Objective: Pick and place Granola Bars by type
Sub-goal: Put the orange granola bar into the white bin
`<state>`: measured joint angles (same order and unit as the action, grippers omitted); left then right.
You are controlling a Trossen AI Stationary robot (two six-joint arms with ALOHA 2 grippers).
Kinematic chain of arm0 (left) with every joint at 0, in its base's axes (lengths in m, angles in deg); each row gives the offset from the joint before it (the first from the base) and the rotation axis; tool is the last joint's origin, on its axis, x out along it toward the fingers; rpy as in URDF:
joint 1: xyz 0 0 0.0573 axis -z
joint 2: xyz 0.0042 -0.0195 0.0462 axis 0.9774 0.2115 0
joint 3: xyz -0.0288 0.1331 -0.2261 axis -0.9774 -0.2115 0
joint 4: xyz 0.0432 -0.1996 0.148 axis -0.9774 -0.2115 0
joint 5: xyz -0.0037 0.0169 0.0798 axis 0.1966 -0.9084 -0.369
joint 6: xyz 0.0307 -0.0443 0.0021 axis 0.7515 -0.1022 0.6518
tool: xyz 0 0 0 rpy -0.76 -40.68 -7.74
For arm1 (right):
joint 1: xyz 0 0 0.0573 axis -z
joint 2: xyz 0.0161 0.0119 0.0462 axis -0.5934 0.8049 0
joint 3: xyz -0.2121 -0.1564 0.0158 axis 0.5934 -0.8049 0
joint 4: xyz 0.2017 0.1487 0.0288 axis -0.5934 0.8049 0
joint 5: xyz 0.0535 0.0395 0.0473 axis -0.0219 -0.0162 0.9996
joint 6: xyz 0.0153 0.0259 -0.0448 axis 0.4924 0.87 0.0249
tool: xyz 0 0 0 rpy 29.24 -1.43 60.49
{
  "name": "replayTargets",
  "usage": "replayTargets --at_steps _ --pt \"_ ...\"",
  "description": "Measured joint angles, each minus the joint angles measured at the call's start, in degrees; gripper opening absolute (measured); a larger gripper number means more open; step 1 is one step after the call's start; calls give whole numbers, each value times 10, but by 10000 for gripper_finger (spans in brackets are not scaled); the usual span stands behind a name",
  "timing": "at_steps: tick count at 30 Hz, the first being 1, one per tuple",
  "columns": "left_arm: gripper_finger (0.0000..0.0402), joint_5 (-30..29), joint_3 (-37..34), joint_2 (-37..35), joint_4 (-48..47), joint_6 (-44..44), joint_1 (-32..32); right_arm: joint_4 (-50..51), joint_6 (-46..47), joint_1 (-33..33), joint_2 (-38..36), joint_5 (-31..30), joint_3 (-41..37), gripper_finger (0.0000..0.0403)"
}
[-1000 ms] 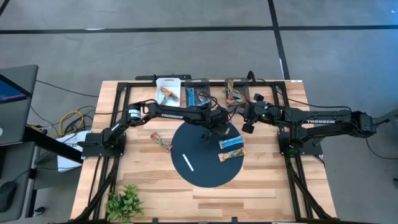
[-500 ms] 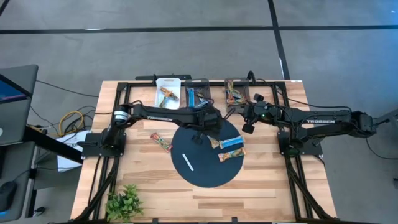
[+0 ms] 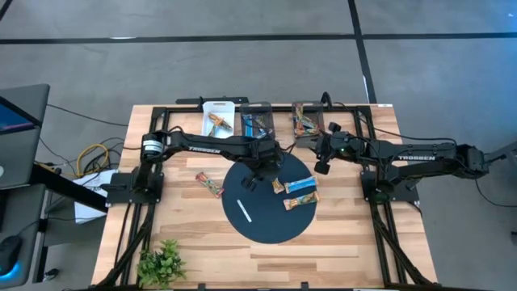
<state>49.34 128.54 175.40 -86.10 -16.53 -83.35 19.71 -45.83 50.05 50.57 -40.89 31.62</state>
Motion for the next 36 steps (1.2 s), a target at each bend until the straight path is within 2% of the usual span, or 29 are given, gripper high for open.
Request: replayTargets --at_steps 6,10,16,24,29,36 --pt "137 5 -49 -1 108 1 -13 -2 0 0 0 4 0 131" --pt "192 48 -66 -1 155 -6 -17 -3 3 0 0 4 0 131" --pt "244 60 -72 23 176 -10 -16 -3 5 0 1 4 0 131" --pt "260 61 -59 56 190 -4 -21 -11 5 0 17 4 1 131" --pt "260 67 -60 58 160 -31 -34 -10 5 5 16 4 0 131" --pt "229 81 -60 65 138 -68 -52 -12 5 4 16 4 0 131"
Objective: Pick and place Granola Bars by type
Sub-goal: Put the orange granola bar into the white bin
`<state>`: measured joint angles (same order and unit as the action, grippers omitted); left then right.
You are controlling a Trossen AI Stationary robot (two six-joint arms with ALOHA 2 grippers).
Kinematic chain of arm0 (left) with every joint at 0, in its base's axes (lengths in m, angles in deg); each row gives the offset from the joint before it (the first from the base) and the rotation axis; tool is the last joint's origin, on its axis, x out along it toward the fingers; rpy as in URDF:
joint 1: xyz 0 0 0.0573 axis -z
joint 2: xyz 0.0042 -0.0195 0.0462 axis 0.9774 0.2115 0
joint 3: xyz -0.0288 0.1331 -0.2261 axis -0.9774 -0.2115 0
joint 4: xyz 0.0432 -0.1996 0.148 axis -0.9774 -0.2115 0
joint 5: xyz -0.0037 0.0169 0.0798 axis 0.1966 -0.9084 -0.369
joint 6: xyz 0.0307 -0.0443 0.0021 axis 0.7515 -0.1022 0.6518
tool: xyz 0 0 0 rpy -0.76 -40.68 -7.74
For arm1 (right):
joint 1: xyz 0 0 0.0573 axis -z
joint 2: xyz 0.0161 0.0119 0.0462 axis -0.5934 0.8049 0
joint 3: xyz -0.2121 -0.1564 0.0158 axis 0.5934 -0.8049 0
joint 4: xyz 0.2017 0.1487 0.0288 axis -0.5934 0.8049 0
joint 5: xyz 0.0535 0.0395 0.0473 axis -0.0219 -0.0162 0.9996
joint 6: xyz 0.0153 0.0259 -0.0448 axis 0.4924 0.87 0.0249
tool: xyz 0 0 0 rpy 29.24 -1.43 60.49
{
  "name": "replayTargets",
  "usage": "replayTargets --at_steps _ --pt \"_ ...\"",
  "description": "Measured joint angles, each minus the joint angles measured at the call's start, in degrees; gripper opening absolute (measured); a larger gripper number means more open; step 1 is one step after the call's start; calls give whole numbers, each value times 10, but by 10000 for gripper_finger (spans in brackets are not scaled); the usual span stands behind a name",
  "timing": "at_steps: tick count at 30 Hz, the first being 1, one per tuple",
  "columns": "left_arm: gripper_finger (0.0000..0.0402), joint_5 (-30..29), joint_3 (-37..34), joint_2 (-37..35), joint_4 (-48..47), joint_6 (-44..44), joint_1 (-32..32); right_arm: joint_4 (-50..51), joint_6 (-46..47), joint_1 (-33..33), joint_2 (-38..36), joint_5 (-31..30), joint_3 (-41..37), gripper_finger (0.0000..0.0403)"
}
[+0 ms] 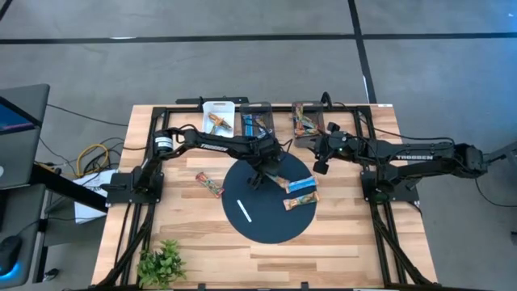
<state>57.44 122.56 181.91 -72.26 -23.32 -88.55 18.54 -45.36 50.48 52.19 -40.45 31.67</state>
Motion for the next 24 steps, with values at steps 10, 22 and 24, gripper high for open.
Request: replayTargets --at_steps 10,22,24 --pt "168 0 2 16 7 1 -8 0 -1 0 0 0 0 131" --pt "103 -6 0 14 3 9 -8 1 -1 0 0 0 0 131" --pt "100 -10 0 9 0 9 -7 1 -1 0 0 0 0 131"
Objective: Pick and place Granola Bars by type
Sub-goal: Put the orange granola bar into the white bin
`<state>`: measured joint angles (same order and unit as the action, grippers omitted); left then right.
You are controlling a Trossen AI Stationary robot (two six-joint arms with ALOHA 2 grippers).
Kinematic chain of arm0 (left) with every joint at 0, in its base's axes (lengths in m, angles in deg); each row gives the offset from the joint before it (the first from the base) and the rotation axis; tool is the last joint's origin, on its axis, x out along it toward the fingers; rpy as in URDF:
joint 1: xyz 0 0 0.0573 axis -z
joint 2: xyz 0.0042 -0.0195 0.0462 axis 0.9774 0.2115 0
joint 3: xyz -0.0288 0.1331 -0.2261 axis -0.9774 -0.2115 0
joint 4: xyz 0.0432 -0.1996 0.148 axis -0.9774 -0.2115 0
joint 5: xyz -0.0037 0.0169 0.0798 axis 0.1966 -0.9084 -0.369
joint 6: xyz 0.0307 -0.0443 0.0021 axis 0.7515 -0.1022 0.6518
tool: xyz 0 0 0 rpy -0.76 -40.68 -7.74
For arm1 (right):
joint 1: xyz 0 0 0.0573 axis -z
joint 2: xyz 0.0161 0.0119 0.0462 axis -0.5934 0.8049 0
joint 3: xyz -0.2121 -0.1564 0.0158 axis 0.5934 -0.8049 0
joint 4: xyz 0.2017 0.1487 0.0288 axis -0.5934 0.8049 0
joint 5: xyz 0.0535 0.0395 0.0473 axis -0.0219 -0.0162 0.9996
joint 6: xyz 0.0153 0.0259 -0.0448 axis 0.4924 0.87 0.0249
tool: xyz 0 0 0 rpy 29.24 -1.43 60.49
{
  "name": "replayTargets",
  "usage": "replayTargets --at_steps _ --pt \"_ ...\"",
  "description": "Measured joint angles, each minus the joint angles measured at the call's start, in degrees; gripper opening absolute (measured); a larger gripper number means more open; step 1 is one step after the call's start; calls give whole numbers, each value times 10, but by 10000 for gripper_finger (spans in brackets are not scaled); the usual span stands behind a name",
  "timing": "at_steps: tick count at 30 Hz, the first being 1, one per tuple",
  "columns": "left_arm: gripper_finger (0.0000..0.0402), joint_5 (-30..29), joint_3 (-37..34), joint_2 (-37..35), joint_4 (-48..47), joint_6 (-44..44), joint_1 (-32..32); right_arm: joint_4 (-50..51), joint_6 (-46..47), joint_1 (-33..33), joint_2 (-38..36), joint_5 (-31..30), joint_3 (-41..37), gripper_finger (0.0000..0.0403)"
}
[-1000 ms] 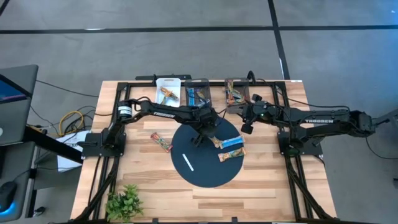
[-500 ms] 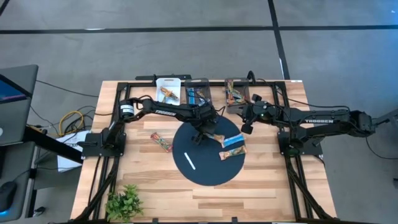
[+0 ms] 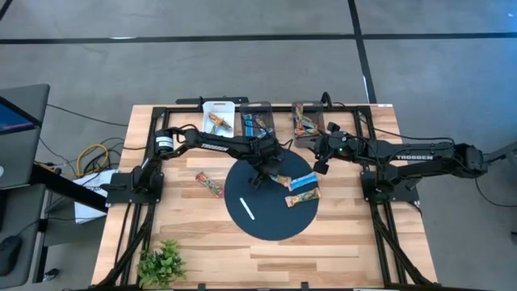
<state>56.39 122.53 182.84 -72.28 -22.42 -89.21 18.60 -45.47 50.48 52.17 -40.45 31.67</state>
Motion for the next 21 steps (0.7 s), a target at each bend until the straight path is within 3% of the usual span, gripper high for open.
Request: replayTargets --at_steps 9,21 --pt "98 -78 -3 -29 -8 5 20 1 0 0 0 0 0 131" --pt "98 -72 -2 -51 -59 2 34 4 1 0 0 0 0 131"
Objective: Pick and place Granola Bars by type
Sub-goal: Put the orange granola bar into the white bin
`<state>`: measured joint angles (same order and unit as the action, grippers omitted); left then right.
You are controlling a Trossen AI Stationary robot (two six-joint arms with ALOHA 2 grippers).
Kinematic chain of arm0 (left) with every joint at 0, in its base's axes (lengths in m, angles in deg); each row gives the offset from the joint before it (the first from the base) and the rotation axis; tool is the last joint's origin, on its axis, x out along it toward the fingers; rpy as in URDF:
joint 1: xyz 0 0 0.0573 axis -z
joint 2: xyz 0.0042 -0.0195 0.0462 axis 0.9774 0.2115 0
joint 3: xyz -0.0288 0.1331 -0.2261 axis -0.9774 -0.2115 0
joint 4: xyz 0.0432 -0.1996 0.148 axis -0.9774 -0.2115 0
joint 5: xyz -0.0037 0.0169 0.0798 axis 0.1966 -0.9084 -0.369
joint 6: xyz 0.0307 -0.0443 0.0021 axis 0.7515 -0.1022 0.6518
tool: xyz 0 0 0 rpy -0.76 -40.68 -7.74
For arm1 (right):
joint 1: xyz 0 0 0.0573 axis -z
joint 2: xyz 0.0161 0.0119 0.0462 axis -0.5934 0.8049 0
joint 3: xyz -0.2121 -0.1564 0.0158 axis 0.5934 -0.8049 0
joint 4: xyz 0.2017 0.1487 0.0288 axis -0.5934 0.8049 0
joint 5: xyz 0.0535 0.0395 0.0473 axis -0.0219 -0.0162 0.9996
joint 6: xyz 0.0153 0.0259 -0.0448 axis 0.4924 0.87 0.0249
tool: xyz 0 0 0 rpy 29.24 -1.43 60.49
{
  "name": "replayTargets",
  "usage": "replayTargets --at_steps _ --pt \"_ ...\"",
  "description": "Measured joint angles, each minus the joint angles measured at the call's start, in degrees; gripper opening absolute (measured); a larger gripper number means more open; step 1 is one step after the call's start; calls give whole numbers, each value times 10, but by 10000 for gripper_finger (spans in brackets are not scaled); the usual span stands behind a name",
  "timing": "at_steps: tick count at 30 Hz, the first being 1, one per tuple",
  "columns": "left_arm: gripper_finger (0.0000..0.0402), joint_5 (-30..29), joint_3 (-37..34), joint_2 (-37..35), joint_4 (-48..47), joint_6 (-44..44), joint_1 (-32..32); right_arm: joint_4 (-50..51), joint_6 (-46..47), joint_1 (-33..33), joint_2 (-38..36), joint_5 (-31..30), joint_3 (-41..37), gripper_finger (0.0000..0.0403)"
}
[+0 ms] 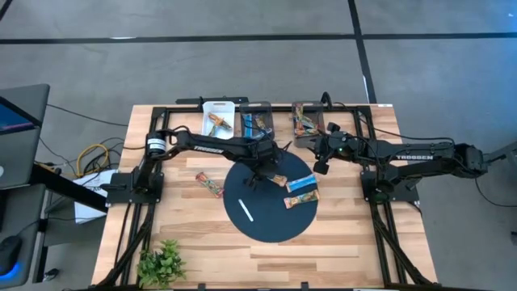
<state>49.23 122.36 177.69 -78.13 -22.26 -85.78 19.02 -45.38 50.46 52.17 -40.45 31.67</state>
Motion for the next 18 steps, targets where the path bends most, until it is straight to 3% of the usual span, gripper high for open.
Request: replayTargets --at_steps 5,11,18 --pt "98 -15 0 -32 -62 -25 2 2 0 0 0 0 0 131" --pt "98 -79 1 -99 -146 -69 6 2 0 0 0 0 0 131" --pt "98 -218 1 -174 -222 -148 -15 2 1 0 0 0 0 131"
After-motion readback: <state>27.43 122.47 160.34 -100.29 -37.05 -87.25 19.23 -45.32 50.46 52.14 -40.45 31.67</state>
